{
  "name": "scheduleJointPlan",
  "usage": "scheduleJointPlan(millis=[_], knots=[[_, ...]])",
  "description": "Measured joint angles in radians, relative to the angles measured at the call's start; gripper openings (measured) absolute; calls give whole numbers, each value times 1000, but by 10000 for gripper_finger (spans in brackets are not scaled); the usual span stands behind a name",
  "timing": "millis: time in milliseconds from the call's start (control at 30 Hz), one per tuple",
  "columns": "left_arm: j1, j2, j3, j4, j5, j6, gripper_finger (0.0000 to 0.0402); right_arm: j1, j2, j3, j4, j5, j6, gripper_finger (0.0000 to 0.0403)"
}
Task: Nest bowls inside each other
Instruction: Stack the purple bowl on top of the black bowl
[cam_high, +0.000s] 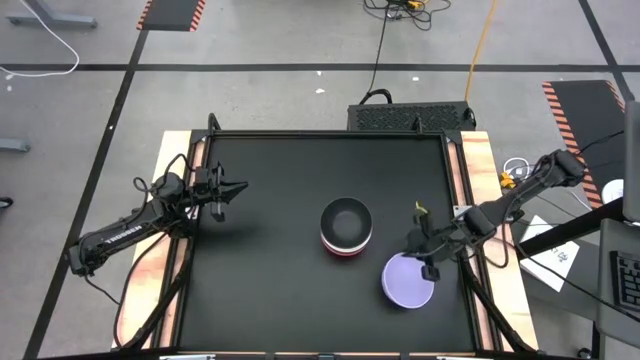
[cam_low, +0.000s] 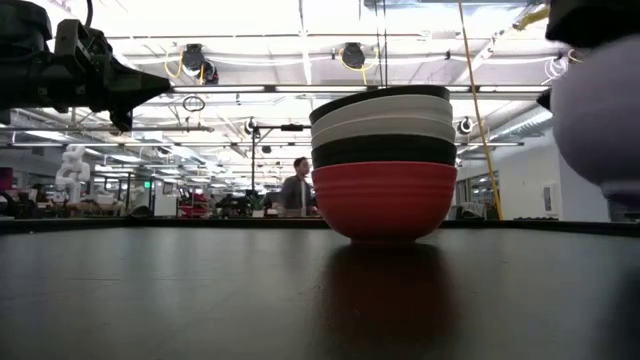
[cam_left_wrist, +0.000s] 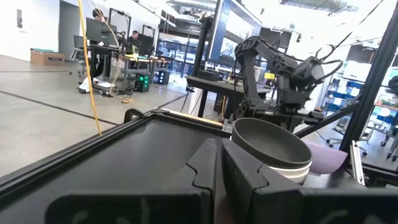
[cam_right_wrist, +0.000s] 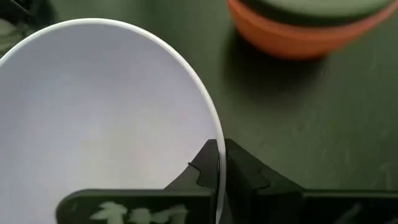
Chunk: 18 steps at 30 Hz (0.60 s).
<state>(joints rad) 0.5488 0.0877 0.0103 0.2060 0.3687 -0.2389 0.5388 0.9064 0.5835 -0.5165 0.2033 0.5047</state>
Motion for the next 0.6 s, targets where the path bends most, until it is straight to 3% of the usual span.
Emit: scheduleJointPlan(millis=[233, 600], knots=[[0, 0, 0, -1, 0, -2, 26, 0, -91, -40, 97, 13, -113, 3], [0, 0, 0, 0, 0, -2, 26, 0, -294, -202, 213, 72, -132, 4]])
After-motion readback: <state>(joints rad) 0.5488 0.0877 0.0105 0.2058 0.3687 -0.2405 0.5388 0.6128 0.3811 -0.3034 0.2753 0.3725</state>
